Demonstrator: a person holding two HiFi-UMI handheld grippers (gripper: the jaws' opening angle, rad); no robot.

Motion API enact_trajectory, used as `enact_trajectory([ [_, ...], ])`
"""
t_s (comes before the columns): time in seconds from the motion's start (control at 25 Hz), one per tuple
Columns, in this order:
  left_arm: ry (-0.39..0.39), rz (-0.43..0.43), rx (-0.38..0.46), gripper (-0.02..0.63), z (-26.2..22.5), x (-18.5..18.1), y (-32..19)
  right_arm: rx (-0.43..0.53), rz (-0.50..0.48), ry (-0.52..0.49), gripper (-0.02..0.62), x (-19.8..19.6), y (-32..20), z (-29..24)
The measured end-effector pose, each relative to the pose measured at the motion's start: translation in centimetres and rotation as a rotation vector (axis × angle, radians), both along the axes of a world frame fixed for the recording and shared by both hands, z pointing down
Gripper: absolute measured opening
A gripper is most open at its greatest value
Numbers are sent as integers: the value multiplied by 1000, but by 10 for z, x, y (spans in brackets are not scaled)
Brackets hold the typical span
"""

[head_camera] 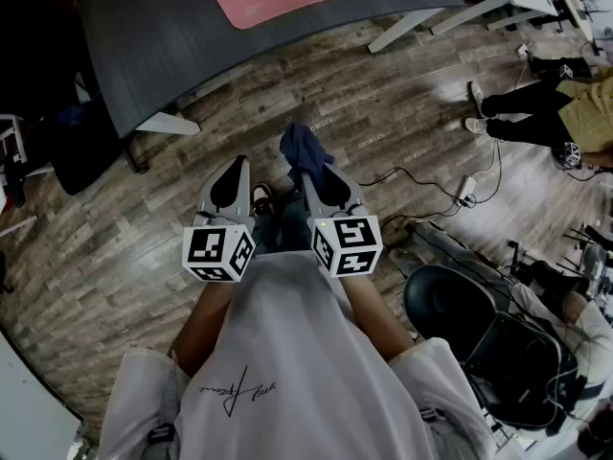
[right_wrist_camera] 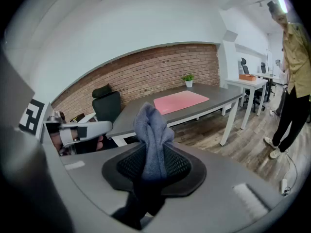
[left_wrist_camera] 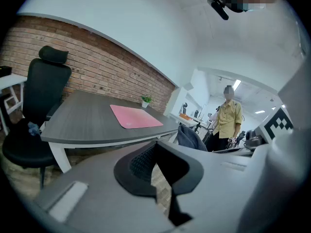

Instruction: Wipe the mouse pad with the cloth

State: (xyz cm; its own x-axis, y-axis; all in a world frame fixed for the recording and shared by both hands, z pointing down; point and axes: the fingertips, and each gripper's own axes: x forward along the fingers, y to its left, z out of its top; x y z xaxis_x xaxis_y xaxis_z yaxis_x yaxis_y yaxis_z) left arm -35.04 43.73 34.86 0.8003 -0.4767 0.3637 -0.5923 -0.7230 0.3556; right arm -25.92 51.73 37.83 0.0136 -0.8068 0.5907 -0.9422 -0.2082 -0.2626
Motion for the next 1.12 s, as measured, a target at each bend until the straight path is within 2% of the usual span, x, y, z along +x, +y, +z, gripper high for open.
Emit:
enact_trajectory([
  [0.36, 3, 6, 19, 3, -6, 17, 18, 44, -15, -3, 107, 8, 12, -8],
  [0.68, 17, -7, 43, 3, -23, 18, 25, 124, -14, -78, 115, 14, 4, -23],
  [1.12, 18, -5, 61, 3, -28, 40, 27, 142, -21, -78, 118, 35, 6, -29],
])
